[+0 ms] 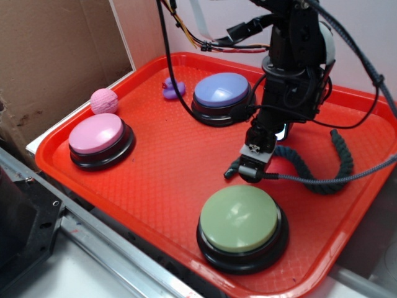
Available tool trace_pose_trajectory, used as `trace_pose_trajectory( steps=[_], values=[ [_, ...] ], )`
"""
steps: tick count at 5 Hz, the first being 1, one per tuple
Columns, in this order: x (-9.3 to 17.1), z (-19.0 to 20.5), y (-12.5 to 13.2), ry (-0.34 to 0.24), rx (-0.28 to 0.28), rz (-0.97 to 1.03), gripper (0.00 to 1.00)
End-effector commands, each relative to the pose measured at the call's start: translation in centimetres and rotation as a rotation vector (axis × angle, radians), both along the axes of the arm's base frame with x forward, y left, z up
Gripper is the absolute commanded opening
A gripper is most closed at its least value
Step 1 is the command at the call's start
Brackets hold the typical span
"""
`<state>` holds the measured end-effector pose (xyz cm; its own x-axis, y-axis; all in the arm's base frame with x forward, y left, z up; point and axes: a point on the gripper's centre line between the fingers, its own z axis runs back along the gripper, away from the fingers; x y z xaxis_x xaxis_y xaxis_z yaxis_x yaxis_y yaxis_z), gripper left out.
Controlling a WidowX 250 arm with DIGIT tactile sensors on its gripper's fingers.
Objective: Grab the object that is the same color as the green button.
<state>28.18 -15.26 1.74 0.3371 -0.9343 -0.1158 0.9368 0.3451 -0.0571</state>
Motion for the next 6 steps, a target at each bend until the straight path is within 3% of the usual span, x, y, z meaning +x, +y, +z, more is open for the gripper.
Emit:
trace_pose_trajectory(
  steps=[1,2,4,5,6],
  values=[
    [-0.9,-1.2,1.7,-0.01,0.069,0.067,0.81],
    [-1.2,-1.2,1.7,-0.016,0.09,0.087,0.0],
    [-1.4,-0.2,2.5,-0.03,0.098,0.146,0.0],
    [-2.7,4.7,5.0,-0.043,0.092,0.397,0.0],
    [-6.9,9.4,8.3,-0.11,0.012,0.648,0.0]
  ],
)
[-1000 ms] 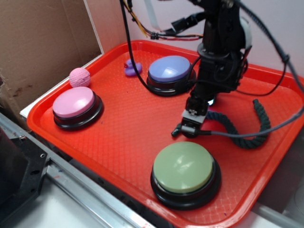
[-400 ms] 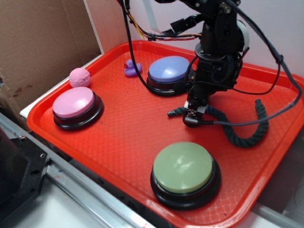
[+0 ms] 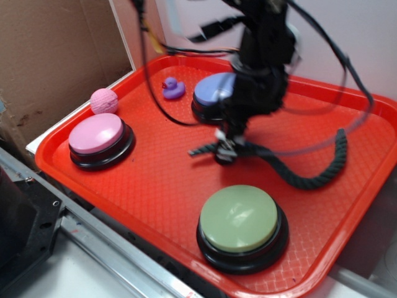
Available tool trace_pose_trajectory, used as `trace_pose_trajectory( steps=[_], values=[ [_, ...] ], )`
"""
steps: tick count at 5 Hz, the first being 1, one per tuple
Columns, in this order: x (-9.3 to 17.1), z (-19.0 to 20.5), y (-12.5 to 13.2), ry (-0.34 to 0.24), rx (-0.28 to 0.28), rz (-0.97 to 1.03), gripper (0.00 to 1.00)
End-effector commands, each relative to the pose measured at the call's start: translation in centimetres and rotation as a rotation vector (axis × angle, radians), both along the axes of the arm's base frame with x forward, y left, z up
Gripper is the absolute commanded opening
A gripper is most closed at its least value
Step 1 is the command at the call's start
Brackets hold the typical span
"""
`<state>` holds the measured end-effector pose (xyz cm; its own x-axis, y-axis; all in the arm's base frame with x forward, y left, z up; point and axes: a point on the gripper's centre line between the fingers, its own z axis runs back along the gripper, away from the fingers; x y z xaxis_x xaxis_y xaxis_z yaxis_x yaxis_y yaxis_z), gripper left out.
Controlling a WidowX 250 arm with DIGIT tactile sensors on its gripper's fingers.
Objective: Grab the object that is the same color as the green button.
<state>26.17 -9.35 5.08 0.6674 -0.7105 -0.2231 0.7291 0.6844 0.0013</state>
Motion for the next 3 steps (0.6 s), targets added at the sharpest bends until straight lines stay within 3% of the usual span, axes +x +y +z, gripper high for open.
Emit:
trace_pose_trajectory(
  steps=[1,2,3],
  values=[
    [-10.8,10.4,6.4,-0.219,-0.173,0.495,0.0],
    [-13.9,15.1,5.9,-0.273,-0.172,0.742,0.0],
    [-14.5,20.2,5.2,-0.272,-0.131,0.859,0.0]
  ],
)
